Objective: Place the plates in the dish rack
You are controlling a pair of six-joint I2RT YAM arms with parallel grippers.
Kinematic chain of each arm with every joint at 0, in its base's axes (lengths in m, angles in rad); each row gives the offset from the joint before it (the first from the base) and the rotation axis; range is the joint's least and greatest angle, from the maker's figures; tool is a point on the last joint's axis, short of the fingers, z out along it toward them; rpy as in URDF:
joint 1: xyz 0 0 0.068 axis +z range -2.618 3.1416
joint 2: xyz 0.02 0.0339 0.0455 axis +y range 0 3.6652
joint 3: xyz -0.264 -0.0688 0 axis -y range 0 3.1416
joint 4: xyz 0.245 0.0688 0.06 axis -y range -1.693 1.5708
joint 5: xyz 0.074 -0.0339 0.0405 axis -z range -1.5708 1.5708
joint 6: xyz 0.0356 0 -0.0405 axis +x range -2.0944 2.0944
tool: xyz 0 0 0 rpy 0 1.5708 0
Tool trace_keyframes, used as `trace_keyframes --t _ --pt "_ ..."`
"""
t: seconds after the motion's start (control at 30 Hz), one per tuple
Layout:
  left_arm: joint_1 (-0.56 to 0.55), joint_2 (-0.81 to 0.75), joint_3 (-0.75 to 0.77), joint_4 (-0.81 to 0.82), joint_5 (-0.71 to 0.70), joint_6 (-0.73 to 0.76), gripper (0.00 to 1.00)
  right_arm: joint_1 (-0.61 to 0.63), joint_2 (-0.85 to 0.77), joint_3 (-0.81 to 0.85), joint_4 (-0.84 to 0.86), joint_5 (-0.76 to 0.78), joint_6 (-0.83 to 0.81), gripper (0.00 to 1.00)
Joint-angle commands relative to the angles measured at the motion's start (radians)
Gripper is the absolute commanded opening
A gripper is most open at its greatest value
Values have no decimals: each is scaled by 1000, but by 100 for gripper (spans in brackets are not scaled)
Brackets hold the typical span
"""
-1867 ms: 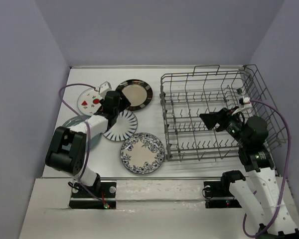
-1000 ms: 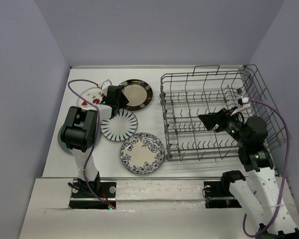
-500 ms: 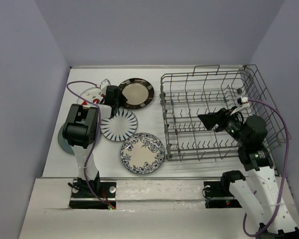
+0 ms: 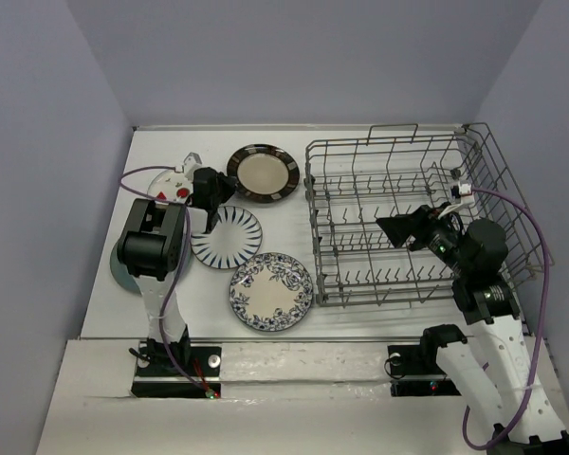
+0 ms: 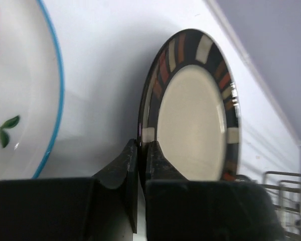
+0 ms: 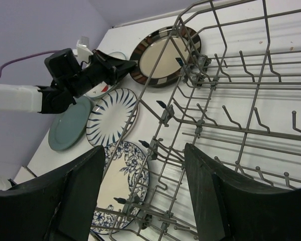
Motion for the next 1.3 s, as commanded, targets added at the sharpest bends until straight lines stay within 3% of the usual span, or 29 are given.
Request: trace_keyframes --t 0.0,0.3,0.6,0.83,1.27 --pt "15 -87 -85 176 -12 41 6 -4 10 6 57 -8 12 70" --pt "32 -202 -219 454 26 -2 6 -4 131 60 139 -120 51 71" --pt "54 -260 -260 577 92 -79 6 -4 253 98 221 -178 69 73" --pt "60 -429 -219 559 126 -85 6 43 370 165 299 -184 84 80" --pt "77 -665 -159 412 77 -27 6 173 563 294 351 -161 66 83"
